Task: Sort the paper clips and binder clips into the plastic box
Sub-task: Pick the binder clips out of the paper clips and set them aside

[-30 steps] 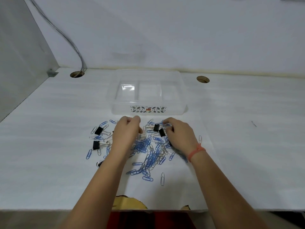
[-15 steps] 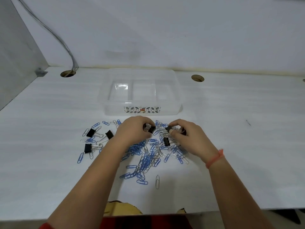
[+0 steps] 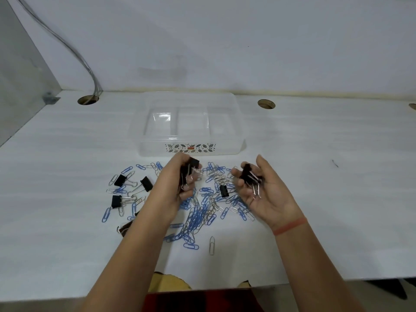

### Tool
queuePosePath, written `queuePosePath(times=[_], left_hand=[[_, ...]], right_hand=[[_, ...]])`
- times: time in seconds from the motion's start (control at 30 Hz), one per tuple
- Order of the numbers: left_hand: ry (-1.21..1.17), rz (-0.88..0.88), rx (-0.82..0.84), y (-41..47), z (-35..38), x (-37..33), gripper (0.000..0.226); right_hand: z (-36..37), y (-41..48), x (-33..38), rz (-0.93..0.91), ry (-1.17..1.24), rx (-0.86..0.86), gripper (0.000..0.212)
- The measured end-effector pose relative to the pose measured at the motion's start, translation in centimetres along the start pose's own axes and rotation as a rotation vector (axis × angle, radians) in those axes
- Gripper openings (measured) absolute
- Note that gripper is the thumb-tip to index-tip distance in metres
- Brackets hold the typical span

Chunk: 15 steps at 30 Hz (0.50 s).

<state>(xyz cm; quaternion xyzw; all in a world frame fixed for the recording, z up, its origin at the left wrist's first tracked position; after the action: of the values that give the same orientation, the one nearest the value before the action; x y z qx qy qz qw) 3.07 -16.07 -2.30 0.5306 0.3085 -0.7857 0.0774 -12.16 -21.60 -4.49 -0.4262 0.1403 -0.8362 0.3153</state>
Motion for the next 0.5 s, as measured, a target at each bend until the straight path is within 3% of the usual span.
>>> queuePosePath(times=[0.1,0.23,0.33,0.43,0.5], left_hand=[[-0.349,-0.219,0.064,-1.1,1.0,2.3,0.029],[-0.586,-0.355,0.045,-1.8,1.6,4.1,0.032],[-0.669,-0.399,0.0,-2.0,1.3,4.5,0.035],[-0.691,-0.43,-0.04,-2.5,1.2,4.5,0.037],[-0.648,-0.414,-0.053,-2.7,1.0,4.3,0.035]], right_hand=[[-1.2,0.6,0.4,-0.119,-0.211,-0.132,0.031],[0.0,-0.6,1.6,-0.535,-1.089,-0.217,0.014],[2.2,-1.2,1.0,-0.712,-1.58,-0.17,0.031],[3.6,-1.3,1.3,-0.847,-1.691,-0.181,0.026],[3.8,-1.3,1.4,-0.865,-1.592,-0.15,0.022]])
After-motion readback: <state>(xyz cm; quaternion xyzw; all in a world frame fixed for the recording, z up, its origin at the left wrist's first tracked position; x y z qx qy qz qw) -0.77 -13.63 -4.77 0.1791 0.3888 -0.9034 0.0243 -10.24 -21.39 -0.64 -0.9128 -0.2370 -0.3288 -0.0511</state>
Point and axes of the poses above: each hand's wrist, its own y-axis towards the middle knuckle, its own z-axis out of the palm, x = y × z, the point moved 9 cm from there along y, towards the middle knuckle, and after that the axes turned 11 degrees about -x, right-handed, at the moved point
